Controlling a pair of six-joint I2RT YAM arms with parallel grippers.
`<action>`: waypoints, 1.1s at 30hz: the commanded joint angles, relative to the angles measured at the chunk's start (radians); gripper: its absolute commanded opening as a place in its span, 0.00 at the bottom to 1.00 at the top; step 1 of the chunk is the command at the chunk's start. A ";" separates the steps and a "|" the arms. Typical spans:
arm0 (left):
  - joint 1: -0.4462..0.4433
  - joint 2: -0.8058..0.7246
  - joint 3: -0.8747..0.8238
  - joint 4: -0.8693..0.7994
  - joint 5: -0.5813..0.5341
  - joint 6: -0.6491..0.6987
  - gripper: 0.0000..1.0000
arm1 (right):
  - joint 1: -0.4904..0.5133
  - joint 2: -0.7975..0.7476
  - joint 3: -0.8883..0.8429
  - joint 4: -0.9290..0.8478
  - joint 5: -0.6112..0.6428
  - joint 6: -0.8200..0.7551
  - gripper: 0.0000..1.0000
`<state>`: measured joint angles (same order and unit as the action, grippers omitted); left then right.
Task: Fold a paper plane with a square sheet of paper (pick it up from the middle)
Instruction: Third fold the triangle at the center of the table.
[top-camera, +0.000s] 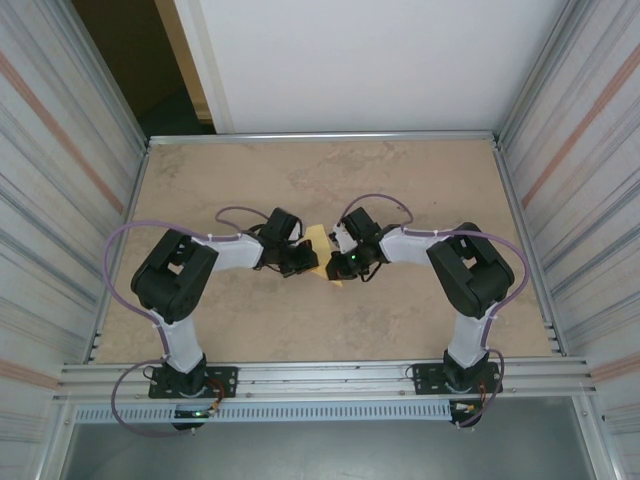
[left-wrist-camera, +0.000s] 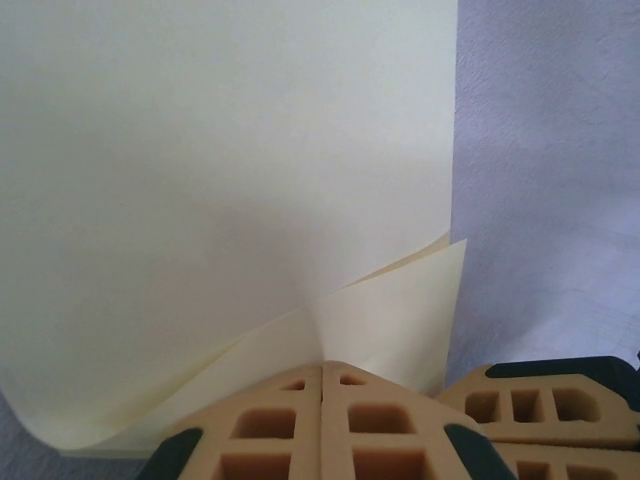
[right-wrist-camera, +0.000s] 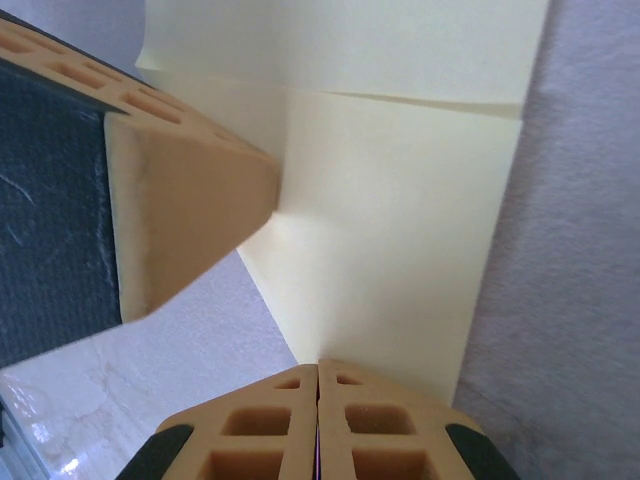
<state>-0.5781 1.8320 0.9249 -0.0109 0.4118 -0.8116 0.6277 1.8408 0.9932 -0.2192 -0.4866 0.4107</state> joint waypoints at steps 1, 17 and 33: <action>0.029 0.033 -0.050 -0.077 -0.116 0.023 0.05 | -0.012 -0.035 -0.001 -0.074 0.003 -0.008 0.09; 0.037 0.049 -0.041 -0.086 -0.112 0.038 0.05 | -0.071 -0.154 -0.206 -0.107 0.031 -0.023 0.08; 0.037 0.041 -0.010 -0.082 -0.059 0.095 0.06 | 0.006 -0.026 0.042 -0.031 0.035 0.016 0.07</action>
<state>-0.5571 1.8324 0.9222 0.0044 0.4191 -0.7616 0.6312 1.7645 1.0092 -0.2420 -0.4648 0.4114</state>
